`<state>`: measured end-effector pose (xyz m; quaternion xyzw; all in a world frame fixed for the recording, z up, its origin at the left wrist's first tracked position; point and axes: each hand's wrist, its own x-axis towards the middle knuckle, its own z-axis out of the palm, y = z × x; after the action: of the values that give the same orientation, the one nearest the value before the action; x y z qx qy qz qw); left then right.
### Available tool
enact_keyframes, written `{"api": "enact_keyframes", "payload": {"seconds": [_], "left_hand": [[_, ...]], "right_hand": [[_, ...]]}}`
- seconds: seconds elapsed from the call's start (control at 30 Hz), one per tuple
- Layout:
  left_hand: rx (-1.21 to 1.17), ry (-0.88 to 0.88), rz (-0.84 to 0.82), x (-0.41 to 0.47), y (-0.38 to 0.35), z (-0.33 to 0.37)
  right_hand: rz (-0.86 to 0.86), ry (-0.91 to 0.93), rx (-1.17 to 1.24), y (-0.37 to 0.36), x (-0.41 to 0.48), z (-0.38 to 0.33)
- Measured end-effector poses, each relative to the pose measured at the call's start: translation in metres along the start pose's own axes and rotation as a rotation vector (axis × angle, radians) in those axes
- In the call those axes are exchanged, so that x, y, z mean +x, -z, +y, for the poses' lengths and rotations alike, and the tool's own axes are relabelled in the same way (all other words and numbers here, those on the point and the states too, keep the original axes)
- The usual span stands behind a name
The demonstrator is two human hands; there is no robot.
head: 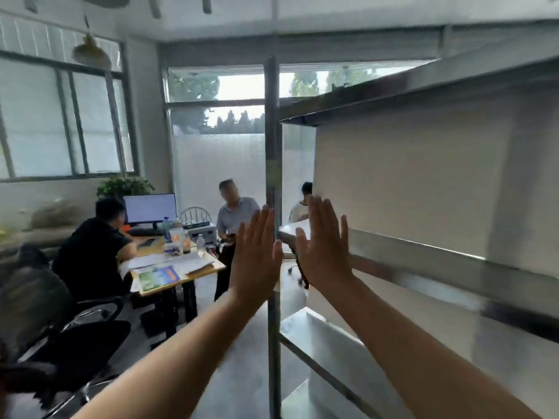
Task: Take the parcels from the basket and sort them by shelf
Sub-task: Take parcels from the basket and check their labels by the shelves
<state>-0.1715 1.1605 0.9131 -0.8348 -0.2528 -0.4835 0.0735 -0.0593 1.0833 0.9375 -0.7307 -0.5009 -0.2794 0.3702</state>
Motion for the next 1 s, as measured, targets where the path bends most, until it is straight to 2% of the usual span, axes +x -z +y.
{"api": "enact_keyframes", "payload": {"seconds": [0.13,0.23,0.47,0.6,0.7,0.8,1.0], "left_hand": [[-0.060,-0.070,0.004,0.028,0.008,0.107],[-0.118,-0.201,-0.016,0.031,0.007,0.192],[-0.331,-0.370,-0.114,-0.017,0.014,0.414],[-0.363,-0.489,-0.179,-0.054,0.034,0.539],[-0.510,-0.560,-0.237,-0.082,0.061,0.619],[-0.693,-0.627,-0.221,-0.117,0.087,0.690],[-1.025,-0.823,-0.295,-0.193,0.132,0.808]], "right_hand": [[0.094,-0.034,-0.202,0.111,0.013,0.043],[0.157,-0.093,-0.295,0.188,-0.008,0.081],[0.167,-0.381,-0.515,0.354,-0.129,0.175],[0.200,-0.455,-0.641,0.452,-0.194,0.208],[0.229,-0.555,-0.720,0.524,-0.248,0.227],[0.261,-0.669,-0.814,0.589,-0.308,0.240],[0.342,-0.888,-0.970,0.695,-0.428,0.239]]}}
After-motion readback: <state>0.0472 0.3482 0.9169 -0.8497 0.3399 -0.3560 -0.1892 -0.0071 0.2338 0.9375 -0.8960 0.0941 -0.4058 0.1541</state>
